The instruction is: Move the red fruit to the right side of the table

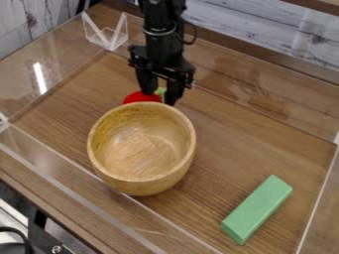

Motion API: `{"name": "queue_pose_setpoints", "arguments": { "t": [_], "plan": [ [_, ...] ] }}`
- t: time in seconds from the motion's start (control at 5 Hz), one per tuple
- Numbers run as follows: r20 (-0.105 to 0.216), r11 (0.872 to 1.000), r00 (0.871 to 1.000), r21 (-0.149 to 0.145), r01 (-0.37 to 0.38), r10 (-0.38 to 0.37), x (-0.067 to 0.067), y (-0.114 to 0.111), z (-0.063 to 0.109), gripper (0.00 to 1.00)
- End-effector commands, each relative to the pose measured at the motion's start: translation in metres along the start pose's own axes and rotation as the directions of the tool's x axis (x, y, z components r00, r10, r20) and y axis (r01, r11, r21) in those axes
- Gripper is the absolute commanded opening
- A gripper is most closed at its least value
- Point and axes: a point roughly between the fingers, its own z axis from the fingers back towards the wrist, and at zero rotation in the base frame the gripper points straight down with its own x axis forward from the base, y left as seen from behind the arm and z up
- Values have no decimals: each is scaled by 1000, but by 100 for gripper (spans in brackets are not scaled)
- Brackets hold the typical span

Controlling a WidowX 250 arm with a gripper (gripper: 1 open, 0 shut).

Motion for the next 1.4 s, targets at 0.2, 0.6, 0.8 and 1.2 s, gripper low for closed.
{"name": "queue_pose_setpoints", "arguments": {
  "t": [0.2, 0.6, 0.8, 1.2],
  "plan": [
    [97, 999, 995, -14, -35, 37, 25, 15, 26, 100],
    [71, 1000, 997, -6, -15, 16, 29, 26, 1, 100],
    [70, 997, 995, -2, -74, 74, 31, 31, -8, 0],
    [94, 988, 984, -10, -152, 152, 31, 32, -2, 100]
  ]
}}
